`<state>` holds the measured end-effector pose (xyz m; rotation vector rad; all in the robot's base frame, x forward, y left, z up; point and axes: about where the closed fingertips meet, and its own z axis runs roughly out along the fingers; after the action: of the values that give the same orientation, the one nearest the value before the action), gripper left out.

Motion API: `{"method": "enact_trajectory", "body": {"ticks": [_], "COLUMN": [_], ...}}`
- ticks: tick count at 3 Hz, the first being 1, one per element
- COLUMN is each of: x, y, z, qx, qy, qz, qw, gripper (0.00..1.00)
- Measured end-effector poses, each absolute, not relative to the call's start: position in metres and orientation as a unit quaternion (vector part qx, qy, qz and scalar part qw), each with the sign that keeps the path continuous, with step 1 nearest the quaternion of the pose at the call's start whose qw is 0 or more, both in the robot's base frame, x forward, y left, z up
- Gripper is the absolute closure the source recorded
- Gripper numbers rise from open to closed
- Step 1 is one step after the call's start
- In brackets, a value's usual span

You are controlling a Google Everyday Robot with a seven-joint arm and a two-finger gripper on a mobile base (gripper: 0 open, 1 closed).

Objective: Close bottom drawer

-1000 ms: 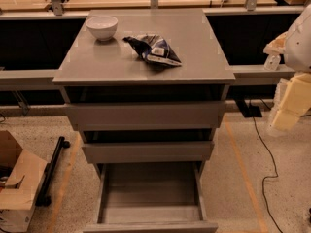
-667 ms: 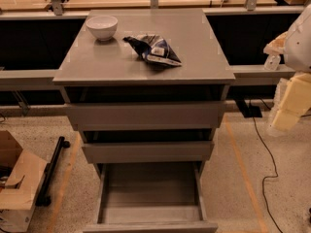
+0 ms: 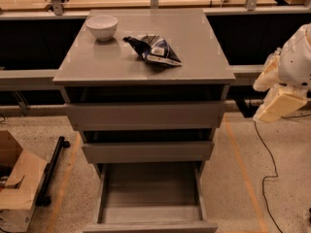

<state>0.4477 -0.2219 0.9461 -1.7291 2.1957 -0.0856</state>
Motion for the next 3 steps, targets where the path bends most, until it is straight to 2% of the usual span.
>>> {"method": "enact_trajectory", "body": {"ticks": [2,3], "x": [0.47,0.472], "y": [-0.235,-0.234], "z": [0.83,0.826], "qx": [-0.632,-0.633], "qy": [0.761,0.761], "qz": [-0.019,-0.018], "qw": [0.144,0.144], "gripper": [0.95,1.0]}}
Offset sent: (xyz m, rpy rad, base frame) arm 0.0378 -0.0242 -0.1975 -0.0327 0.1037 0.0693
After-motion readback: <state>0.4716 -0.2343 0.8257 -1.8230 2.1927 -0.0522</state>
